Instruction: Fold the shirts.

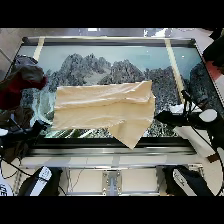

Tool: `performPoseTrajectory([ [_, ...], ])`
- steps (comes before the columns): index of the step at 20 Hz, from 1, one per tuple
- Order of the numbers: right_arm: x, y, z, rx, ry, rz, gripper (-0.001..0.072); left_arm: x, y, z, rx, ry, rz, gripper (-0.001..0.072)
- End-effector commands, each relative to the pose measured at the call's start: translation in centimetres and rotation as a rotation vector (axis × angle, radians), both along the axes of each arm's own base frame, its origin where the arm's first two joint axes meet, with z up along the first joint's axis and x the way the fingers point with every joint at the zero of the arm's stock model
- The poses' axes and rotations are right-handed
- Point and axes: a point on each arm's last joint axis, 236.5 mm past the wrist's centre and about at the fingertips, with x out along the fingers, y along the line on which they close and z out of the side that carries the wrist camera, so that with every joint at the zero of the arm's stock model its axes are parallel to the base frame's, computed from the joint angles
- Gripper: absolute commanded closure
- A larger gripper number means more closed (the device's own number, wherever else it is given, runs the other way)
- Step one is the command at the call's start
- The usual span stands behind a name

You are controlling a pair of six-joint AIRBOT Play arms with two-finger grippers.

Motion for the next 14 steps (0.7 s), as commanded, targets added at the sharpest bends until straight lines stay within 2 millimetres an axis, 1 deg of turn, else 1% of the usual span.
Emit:
performPoseTrajectory([
  [1,-0.2,1.5,1.3,0.119,-0.095,-0.093,0.0273,-0.1,-1.2,-1.3,-0.118,-0.024,0.136,0.0009],
  [3,-0.3,1.6,1.6,0.117,-0.107,-0.092,0.0272,1.0,-1.5,-1.7,-0.166,-0.049,0.149,0.0016],
  [5,-0.4,1.7,1.6,0.122,-0.102,-0.088,0.0273,2.3,-1.5,-2.0,-0.203,-0.090,0.163,0.0108],
  [8,-0.3,1.8,1.8,0.133,-0.104,-0.092,0.0273,3.7,-1.9,-2.1,-0.252,-0.131,0.178,0.0108],
  [10,-0.2,2.0,2.0,0.146,-0.107,-0.095,0.0273,3.8,-2.2,-3.0,-0.237,-0.112,0.169,0.0108],
  [12,-0.2,2.1,2.1,0.153,-0.109,-0.096,0.0273,4.1,-3.0,-3.6,-0.226,-0.099,0.146,0.0108],
  [13,-0.2,2.1,2.2,0.153,-0.108,-0.093,0.0274,4.3,-3.5,-3.7,-0.218,-0.097,0.127,0.0145],
  [14,-0.3,2.1,2.2,0.150,-0.105,-0.088,0.0275,4.4,-3.8,-3.7,-0.212,-0.097,0.114,0.0271],
])
